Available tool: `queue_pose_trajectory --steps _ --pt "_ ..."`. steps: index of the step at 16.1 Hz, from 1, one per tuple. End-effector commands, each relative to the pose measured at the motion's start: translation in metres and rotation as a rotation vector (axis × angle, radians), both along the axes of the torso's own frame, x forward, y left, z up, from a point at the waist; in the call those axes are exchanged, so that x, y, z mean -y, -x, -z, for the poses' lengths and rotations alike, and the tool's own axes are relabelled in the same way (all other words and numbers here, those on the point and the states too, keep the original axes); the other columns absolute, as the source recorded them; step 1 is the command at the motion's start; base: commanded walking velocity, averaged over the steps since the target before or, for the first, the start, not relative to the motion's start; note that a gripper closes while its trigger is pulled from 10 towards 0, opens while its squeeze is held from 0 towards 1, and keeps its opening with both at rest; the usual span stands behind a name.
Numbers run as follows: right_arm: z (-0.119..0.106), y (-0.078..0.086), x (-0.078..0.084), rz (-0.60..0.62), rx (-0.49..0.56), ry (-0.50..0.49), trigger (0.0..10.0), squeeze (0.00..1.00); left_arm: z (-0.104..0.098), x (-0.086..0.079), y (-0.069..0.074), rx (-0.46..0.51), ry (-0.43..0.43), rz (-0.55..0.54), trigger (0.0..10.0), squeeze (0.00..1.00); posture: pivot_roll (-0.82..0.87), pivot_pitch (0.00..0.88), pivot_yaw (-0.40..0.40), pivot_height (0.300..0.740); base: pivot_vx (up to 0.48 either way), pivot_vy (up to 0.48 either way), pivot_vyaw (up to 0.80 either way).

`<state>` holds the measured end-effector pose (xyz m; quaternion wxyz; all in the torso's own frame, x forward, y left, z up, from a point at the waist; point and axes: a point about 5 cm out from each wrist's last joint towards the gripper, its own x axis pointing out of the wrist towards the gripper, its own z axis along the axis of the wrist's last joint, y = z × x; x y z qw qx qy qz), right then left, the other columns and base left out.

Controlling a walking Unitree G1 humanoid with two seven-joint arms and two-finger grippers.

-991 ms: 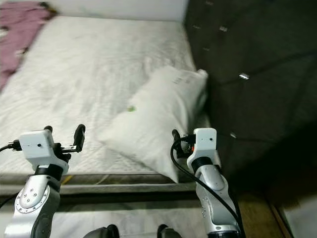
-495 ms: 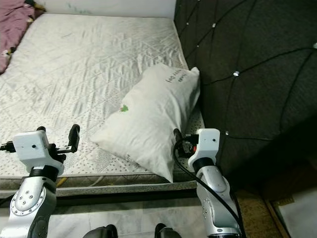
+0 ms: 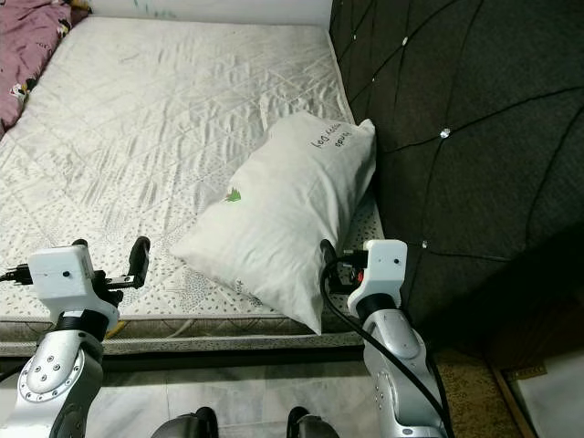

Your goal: Clean up the room

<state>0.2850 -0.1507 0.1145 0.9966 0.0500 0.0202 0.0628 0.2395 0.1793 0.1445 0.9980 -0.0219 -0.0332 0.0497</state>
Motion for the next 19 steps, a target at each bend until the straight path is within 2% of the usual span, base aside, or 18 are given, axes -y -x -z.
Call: queue_pose_trajectory --steps 1,10,14,19 --pt "-0.0024 0.0027 -0.0002 -0.011 0.003 0.000 10.0 0.00 -0.0003 0.0010 0.0025 -0.009 0.000 0.010 10.0 0.00 0.07 0.263 -0.035 0.717 0.000 0.000 0.00" --pt "-0.0038 0.0006 0.0005 -0.014 0.001 0.006 10.0 0.00 -0.0012 0.0037 -0.0005 -0.010 0.016 0.009 10.0 0.00 0.06 0.265 -0.041 0.607 0.000 0.000 0.00" --pt "-0.0050 -0.0022 -0.0009 -0.026 0.007 0.022 10.0 0.00 -0.0022 0.0026 -0.0027 -0.002 0.009 -0.015 10.0 0.00 0.06 0.263 -0.045 0.603 0.000 0.000 0.00" --pt "-0.0050 -0.0045 -0.0011 -0.035 0.010 0.034 10.0 0.00 -0.0061 0.0055 -0.0013 0.034 0.030 0.028 10.0 0.00 0.06 0.257 -0.049 0.603 0.000 0.000 0.00"
